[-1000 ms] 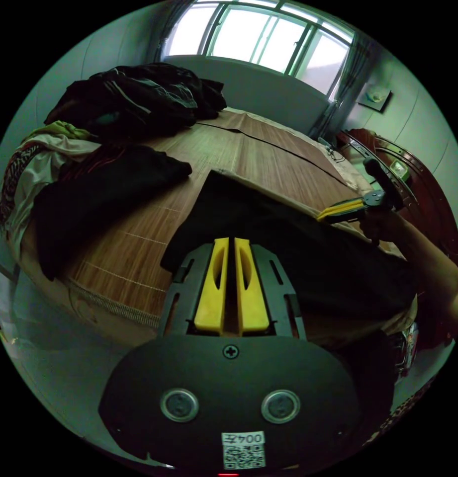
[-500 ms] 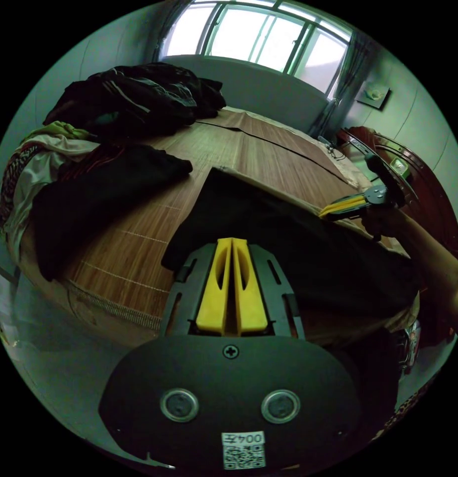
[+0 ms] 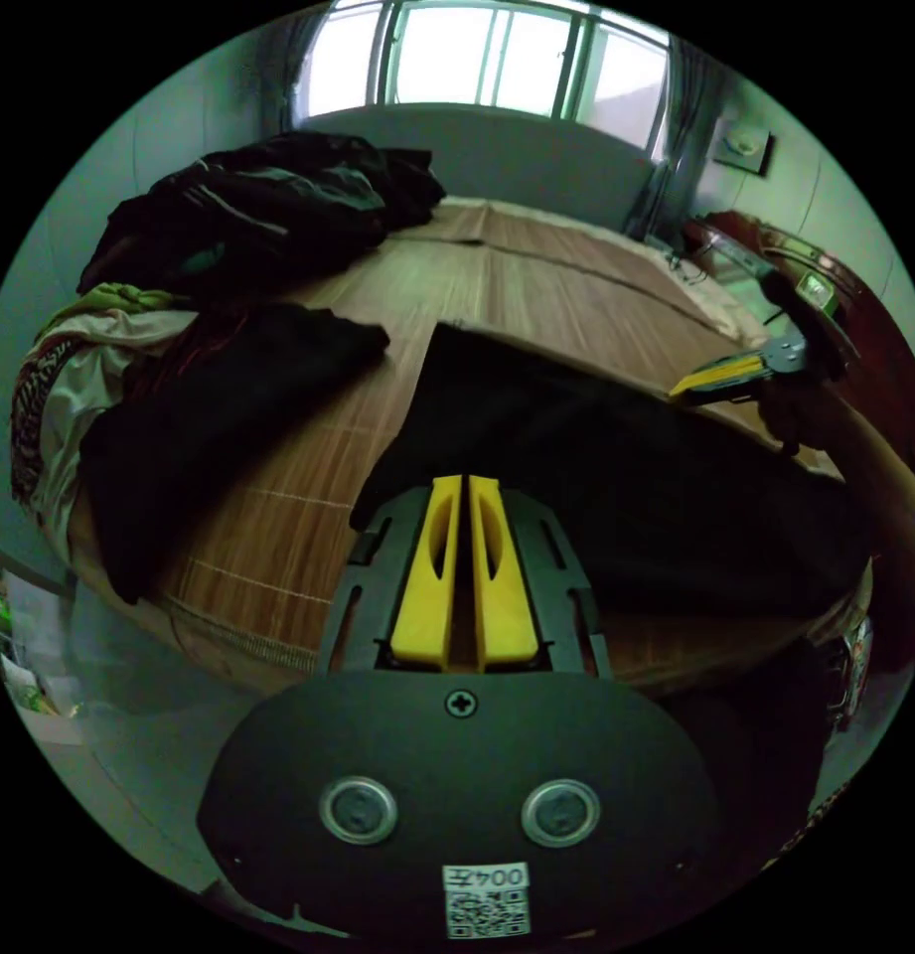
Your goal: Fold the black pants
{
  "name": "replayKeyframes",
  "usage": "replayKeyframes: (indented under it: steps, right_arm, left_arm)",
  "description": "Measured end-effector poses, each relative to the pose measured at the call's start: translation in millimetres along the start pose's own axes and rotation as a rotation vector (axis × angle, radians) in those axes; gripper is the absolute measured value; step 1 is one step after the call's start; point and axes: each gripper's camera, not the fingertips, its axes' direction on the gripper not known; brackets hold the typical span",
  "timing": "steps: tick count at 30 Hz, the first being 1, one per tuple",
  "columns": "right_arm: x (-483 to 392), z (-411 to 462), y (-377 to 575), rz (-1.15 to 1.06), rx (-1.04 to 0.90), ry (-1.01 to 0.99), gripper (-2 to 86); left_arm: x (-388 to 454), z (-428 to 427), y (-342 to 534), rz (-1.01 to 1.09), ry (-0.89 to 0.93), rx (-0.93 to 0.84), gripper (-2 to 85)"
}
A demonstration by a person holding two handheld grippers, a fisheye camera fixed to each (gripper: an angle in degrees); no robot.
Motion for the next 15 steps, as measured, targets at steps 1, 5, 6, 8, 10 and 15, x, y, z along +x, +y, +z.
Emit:
replayKeyframes:
  steps: [1,5,6,8,10,15]
  right_arm:
    - [-3.6,-2.9,1.6,0.011,0.024,0.012,0.0]
    - [-15.5,-28.5,6.8,0.090,0.164,0.072,-0.5]
    - [-17.6,-30.7,6.7,0.095,0.181,0.061,-0.5]
    - [-29.6,-22.6,-0.3,0.053,0.124,0.016,-0.7]
    - [-40.6,-8.5,-5.9,0.022,0.021,0.034,-0.7]
    - [-72.2,-37.2,11.8,0.048,0.128,0.107,-0.7]
  left_arm:
    - [-3.0,-0.6,1.7,-0.001,-0.002,0.008,1.5]
    - [-12.3,-12.2,5.7,-0.009,-0.024,0.068,1.3]
    - [-15.6,-15.3,7.5,-0.005,-0.024,0.096,1.3]
    - [-20.4,-7.7,6.5,0.014,-0.024,0.035,1.3]
    - [-31.0,0.1,7.7,0.009,0.017,-0.002,1.5]
    - [-51.9,-30.7,17.7,-0.010,-0.040,0.072,1.5]
